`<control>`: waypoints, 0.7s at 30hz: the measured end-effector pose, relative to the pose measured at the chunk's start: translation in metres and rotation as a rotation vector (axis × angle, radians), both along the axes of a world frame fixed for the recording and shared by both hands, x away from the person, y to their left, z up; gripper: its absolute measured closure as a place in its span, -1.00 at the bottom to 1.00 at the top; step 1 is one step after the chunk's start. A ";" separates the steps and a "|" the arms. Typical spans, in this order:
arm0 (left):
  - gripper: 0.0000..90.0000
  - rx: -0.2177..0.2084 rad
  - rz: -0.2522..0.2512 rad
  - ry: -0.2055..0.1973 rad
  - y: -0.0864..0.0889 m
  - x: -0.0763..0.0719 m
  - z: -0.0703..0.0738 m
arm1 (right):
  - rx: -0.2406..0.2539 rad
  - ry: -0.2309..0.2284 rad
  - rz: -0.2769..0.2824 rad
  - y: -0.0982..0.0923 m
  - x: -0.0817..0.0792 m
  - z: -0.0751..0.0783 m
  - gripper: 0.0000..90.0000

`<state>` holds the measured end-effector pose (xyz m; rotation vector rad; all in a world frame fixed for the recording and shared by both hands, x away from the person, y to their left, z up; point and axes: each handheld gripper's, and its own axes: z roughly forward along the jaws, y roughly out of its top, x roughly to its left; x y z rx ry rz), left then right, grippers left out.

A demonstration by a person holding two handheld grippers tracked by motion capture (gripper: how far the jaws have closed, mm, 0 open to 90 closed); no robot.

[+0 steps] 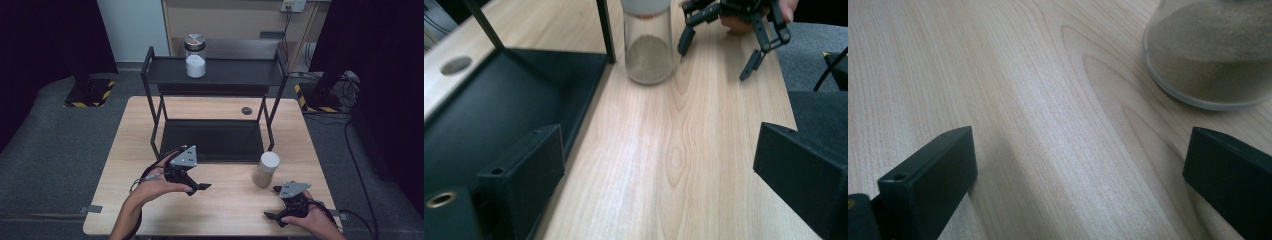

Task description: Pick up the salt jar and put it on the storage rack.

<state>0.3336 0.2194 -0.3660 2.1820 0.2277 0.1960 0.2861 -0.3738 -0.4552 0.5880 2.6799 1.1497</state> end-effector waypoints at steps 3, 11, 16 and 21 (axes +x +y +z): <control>-0.91 0.007 0.001 0.022 -0.001 0.000 -0.011 | 0.000 0.000 0.001 0.000 0.000 0.000 -0.96; -0.91 0.019 -0.019 0.051 -0.004 0.000 -0.035 | 0.000 0.000 0.000 0.000 0.000 0.000 -0.96; -0.91 0.016 -0.032 0.056 -0.003 -0.001 -0.045 | 0.000 0.000 0.000 0.000 0.000 0.000 -0.96; -0.91 0.020 -0.035 0.056 -0.003 -0.003 -0.054 | 0.000 -0.001 0.001 0.000 0.000 0.000 -0.96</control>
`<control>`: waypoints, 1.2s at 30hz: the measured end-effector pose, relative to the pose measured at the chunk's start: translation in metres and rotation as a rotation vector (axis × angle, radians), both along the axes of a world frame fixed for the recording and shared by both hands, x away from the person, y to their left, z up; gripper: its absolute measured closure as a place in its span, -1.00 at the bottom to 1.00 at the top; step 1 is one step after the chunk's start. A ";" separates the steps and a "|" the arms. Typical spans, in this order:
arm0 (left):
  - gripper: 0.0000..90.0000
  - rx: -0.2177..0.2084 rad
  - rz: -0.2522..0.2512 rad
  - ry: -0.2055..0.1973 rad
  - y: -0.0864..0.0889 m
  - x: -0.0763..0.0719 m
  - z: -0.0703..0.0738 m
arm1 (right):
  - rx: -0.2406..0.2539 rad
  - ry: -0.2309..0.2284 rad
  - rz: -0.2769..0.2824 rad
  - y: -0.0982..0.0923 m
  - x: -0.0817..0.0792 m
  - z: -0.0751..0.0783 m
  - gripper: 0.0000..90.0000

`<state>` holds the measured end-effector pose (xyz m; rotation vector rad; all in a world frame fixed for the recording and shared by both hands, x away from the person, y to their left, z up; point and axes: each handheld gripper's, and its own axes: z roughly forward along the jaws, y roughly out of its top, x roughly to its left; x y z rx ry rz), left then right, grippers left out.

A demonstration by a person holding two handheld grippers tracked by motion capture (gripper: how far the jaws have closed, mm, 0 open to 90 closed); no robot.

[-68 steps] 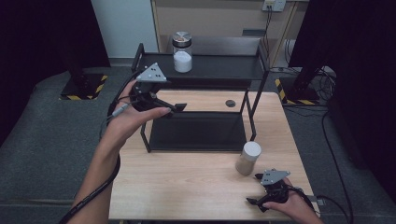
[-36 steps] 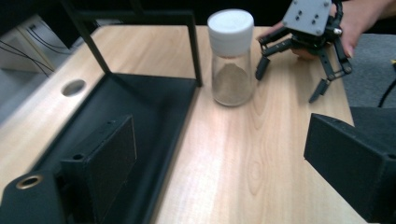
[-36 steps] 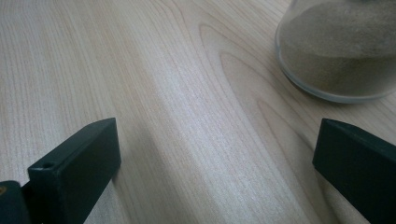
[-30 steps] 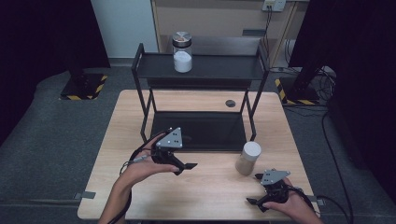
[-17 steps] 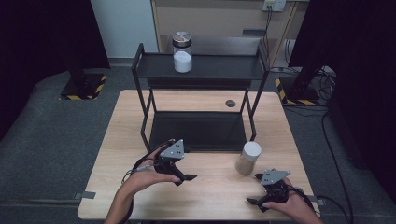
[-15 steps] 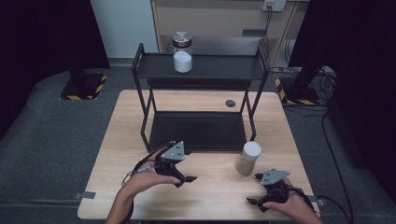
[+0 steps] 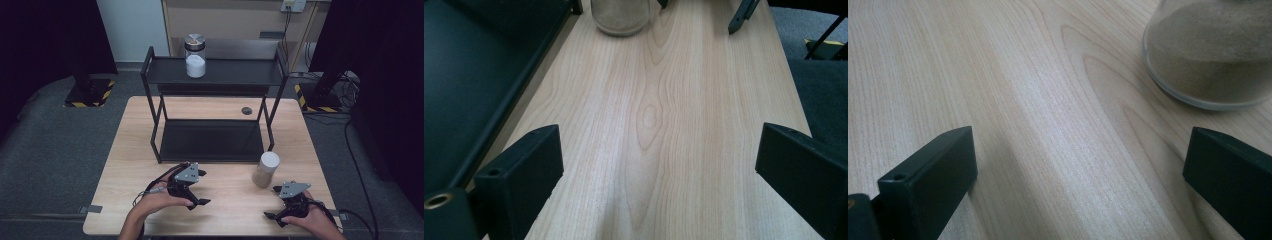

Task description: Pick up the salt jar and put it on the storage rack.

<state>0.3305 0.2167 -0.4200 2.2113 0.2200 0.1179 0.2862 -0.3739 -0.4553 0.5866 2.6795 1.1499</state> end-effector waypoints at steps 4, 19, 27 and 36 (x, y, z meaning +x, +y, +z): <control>-0.91 0.005 -0.001 0.014 0.000 0.001 -0.009 | 0.000 0.001 -0.001 0.000 0.000 0.000 -0.96; -0.91 0.049 -0.006 0.041 -0.001 0.002 -0.024 | 0.000 0.002 -0.002 0.000 0.000 0.000 -0.96; -0.92 0.077 0.008 0.057 0.002 0.002 -0.032 | 0.000 0.000 0.000 0.000 0.000 0.000 -0.96; -0.93 0.112 0.022 0.048 0.000 0.002 -0.032 | 0.000 0.001 -0.001 0.000 0.000 0.000 -0.96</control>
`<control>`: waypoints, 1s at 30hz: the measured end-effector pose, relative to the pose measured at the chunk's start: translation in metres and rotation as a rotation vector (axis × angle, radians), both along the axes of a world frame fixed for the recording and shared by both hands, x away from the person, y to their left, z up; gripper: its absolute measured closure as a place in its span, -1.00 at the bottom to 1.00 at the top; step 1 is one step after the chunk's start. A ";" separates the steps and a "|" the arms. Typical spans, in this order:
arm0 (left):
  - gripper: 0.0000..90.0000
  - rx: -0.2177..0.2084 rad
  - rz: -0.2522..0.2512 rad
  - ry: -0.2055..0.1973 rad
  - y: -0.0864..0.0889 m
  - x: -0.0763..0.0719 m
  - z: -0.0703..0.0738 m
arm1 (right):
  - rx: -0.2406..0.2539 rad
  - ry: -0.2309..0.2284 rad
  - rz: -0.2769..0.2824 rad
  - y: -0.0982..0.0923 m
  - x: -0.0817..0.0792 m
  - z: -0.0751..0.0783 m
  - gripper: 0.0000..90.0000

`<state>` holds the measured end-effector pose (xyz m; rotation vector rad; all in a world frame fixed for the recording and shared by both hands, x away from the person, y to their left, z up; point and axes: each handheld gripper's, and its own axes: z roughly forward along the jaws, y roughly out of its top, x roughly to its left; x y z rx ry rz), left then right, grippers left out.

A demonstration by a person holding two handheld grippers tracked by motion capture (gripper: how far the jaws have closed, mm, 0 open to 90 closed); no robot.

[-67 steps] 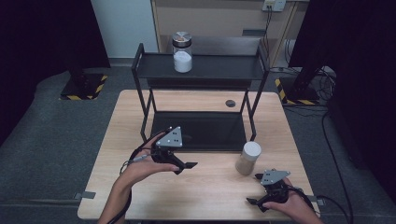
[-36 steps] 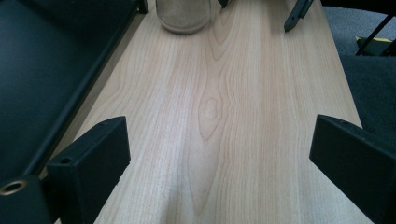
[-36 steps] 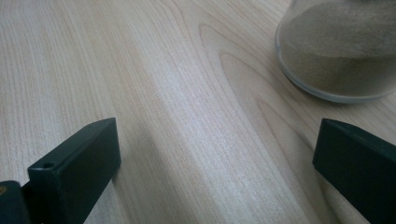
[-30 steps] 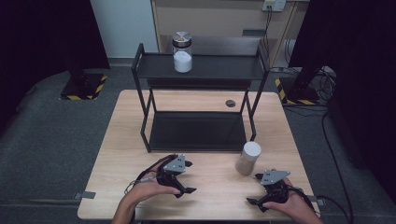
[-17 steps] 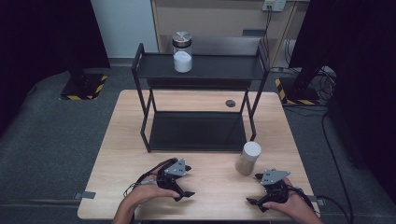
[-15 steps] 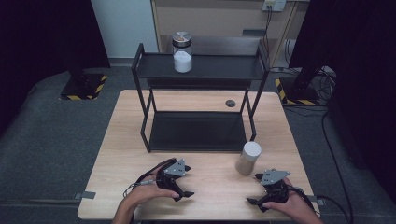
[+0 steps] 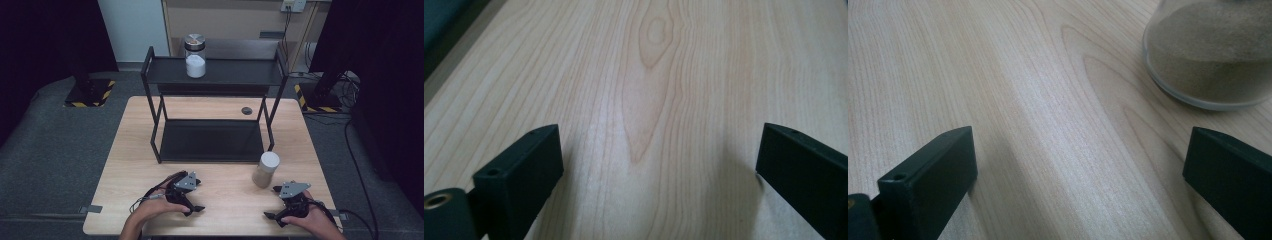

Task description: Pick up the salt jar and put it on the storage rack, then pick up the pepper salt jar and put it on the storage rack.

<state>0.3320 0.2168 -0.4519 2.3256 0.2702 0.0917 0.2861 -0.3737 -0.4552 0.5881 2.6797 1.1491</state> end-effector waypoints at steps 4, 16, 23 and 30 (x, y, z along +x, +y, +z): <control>-0.97 0.016 0.016 -0.012 -0.003 -0.002 0.001 | 0.001 -0.001 0.001 0.000 0.000 0.000 -0.96; -1.00 0.020 0.039 -0.011 -0.006 -0.006 0.001 | -0.001 0.000 -0.002 0.000 0.000 0.000 -0.96; -1.00 0.021 0.047 -0.011 -0.006 -0.007 0.001 | -0.001 -0.001 -0.008 0.001 -0.001 0.000 -0.96; -1.00 0.020 0.047 -0.011 -0.006 -0.007 0.001 | 0.039 0.027 -0.015 -0.010 0.003 -0.001 -0.87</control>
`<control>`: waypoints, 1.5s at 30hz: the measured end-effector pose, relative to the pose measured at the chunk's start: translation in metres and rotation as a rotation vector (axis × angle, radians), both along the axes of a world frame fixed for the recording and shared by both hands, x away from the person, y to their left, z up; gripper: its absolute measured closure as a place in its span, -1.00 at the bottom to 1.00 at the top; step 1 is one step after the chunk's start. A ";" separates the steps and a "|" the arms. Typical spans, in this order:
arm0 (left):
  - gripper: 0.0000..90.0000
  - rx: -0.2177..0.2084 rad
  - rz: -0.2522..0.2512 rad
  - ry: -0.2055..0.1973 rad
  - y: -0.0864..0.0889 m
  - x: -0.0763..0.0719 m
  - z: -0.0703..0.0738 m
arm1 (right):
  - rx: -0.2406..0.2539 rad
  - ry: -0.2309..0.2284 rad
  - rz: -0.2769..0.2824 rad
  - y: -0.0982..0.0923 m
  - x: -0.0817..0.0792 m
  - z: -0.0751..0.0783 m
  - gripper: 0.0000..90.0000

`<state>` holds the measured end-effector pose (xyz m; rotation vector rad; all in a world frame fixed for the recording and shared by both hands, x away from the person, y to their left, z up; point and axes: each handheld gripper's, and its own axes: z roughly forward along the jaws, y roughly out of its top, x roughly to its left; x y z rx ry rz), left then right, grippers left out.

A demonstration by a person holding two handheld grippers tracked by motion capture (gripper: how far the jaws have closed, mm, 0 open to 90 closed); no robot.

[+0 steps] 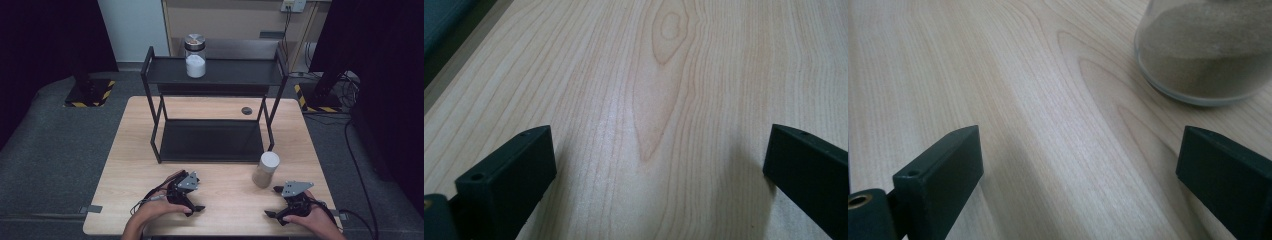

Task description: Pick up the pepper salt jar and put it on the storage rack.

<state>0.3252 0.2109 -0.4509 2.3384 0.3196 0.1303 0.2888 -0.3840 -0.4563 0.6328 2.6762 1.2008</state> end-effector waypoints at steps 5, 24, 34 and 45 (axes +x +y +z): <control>-1.00 0.000 0.001 0.000 0.000 0.000 0.000 | 0.014 -0.005 -0.019 -0.010 0.000 0.007 -0.84; -1.00 0.003 0.006 -0.002 0.000 -0.001 0.000 | 0.104 -0.043 -0.099 -0.015 0.018 0.031 -0.71; -1.00 0.004 0.006 -0.002 0.000 -0.001 0.000 | 0.152 -0.071 -0.138 -0.008 0.024 0.040 -0.65; -1.00 0.002 0.011 -0.001 0.000 -0.002 0.000 | 0.208 -0.080 -0.160 -0.003 0.029 0.036 -0.55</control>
